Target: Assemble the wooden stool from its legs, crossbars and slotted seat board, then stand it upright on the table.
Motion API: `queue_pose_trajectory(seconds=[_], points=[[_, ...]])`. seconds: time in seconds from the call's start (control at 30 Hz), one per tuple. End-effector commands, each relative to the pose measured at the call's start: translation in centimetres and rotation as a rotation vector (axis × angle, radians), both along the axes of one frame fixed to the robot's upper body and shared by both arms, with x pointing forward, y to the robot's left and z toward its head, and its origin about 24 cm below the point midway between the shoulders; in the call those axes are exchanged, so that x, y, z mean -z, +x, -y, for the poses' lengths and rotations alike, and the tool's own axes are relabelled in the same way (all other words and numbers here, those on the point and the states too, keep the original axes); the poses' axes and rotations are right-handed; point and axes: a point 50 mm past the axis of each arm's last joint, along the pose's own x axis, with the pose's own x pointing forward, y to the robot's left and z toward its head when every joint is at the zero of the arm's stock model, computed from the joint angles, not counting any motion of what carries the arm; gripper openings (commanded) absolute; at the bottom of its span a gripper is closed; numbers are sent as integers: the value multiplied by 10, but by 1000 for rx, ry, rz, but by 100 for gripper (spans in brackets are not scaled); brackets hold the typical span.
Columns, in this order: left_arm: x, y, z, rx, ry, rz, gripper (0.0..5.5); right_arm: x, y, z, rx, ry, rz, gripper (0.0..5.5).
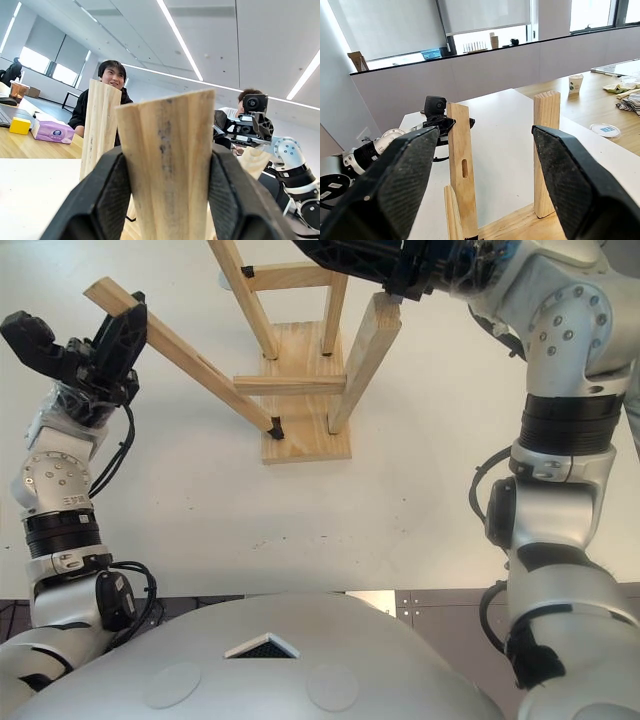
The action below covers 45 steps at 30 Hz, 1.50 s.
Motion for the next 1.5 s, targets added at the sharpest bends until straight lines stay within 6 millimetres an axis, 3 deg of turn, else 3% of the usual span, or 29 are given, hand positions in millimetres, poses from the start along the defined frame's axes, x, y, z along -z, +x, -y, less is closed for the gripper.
queue_pose_trajectory(seconds=[0.03,0.17,0.3,0.7,0.9,1.13,1.5], points=[[12,-6,0,34,202,-81,201,14,-6,-4,-15,-34,-37,342],[3,-1,10,45,331,-7,201,20,-11,-6,-19,-48,-36,342],[-5,0,16,67,344,32,201,23,-14,-8,-28,-59,-35,342],[-12,-1,12,55,407,87,201,32,-17,-9,-42,-132,-31,342],[-13,-1,9,63,448,100,201,55,-12,-4,-4,-287,-51,342],[-20,2,3,74,441,100,201,63,-12,-2,-2,-311,-67,342],[-27,8,-8,276,645,72,201,63,-11,-2,-19,-314,-70,342]])
